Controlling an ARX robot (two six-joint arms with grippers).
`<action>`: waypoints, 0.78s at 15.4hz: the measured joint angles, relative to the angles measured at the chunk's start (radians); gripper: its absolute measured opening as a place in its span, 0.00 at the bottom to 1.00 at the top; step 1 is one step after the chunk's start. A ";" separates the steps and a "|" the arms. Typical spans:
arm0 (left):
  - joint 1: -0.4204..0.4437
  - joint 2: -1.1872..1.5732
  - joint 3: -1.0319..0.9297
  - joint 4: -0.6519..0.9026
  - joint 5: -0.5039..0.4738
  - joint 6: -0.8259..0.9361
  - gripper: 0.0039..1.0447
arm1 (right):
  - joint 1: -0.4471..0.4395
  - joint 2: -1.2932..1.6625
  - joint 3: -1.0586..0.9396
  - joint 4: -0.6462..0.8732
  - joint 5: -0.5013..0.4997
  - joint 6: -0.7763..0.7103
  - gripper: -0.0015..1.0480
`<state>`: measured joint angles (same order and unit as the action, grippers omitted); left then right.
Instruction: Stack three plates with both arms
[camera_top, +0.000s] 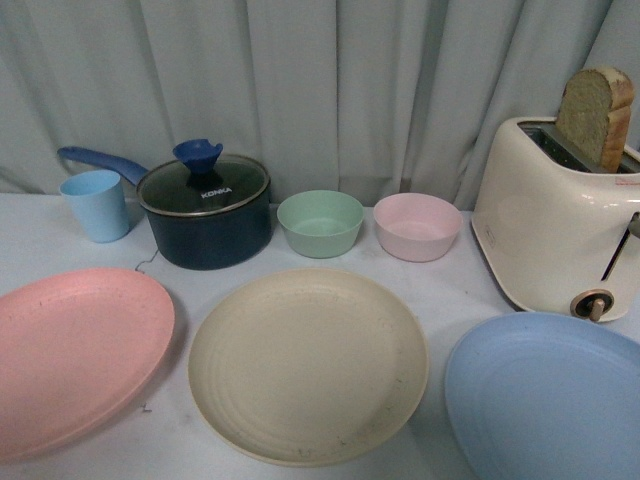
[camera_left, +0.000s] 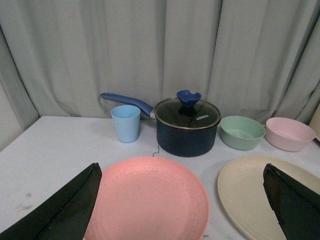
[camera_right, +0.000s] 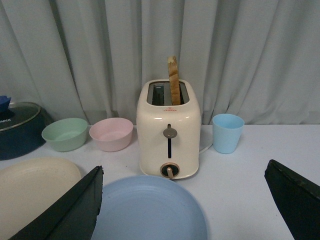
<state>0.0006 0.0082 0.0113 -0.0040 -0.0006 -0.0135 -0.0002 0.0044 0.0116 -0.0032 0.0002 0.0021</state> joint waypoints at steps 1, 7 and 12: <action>0.000 0.000 0.000 0.000 0.000 0.000 0.94 | 0.000 0.000 0.000 0.000 0.000 0.000 0.94; 0.000 0.000 0.000 0.000 0.000 0.000 0.94 | 0.000 0.000 0.000 0.000 0.000 0.000 0.94; 0.000 0.000 0.000 0.000 0.000 0.000 0.94 | 0.000 0.000 0.000 0.000 0.000 0.000 0.94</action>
<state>0.0006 0.0082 0.0116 -0.0036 -0.0006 -0.0135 -0.0002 0.0044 0.0116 -0.0036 0.0002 0.0021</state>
